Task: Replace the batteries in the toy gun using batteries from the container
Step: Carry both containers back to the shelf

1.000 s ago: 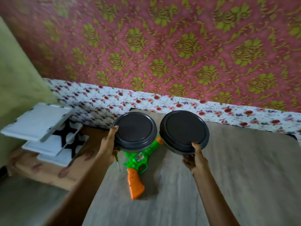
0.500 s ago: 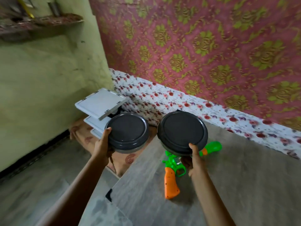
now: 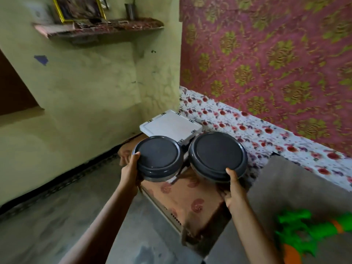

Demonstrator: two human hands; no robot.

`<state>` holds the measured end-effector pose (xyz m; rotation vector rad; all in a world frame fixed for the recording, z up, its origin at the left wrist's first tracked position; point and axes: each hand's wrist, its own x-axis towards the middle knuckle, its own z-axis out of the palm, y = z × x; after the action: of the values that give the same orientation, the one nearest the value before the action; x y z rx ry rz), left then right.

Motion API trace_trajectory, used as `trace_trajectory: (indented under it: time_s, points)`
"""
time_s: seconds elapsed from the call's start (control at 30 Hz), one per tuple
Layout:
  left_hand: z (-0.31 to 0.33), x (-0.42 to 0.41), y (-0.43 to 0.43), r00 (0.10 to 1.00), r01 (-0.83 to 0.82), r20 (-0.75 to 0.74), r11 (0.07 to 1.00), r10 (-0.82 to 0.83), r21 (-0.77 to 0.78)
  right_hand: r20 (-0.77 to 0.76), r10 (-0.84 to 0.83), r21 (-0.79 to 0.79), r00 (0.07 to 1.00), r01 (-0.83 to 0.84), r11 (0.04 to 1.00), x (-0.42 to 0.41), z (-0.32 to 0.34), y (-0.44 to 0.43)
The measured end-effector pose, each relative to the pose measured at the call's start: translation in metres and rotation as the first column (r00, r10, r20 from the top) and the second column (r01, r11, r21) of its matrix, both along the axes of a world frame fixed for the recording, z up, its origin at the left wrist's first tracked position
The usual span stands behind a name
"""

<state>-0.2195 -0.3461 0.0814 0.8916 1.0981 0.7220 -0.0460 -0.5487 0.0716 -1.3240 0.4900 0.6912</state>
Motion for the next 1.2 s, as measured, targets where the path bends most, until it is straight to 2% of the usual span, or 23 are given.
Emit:
trace_trajectory:
  time_s: [0.13,0.27,0.57,0.83,1.1,1.2]
  points:
    - [0.003,-0.023,0.068,0.999,0.028,-0.026,1.000,-0.028,0.002,-0.011,0.021,0.076,1.000,-0.020,0.997,-0.021,0.012,0.072]
    - [0.000,-0.028,0.127,0.997,0.039,-0.071,0.999,-0.040,-0.019,-0.021,-0.061,0.182,0.998,0.064,0.981,-0.022,0.014,0.127]
    - [-0.025,0.005,0.212,0.991,0.061,-0.118,0.997,-0.066,-0.040,-0.072,-0.112,0.179,0.991,0.123,0.976,0.025,0.005,0.234]
    - [-0.032,0.068,0.284,0.988,0.072,-0.135,0.997,-0.075,-0.028,-0.102,-0.137,0.063,0.985,0.144,0.988,0.084,-0.022,0.312]
    - [-0.047,0.099,0.317,0.971,0.164,-0.165,0.984,-0.174,-0.069,-0.137,-0.225,-0.141,0.965,0.206,0.968,0.100,-0.051,0.332]
    - [-0.050,0.103,0.329,0.962,0.203,-0.171,0.976,-0.215,-0.082,-0.125,-0.237,-0.158,0.963,0.216,0.963,0.091,-0.061,0.337]
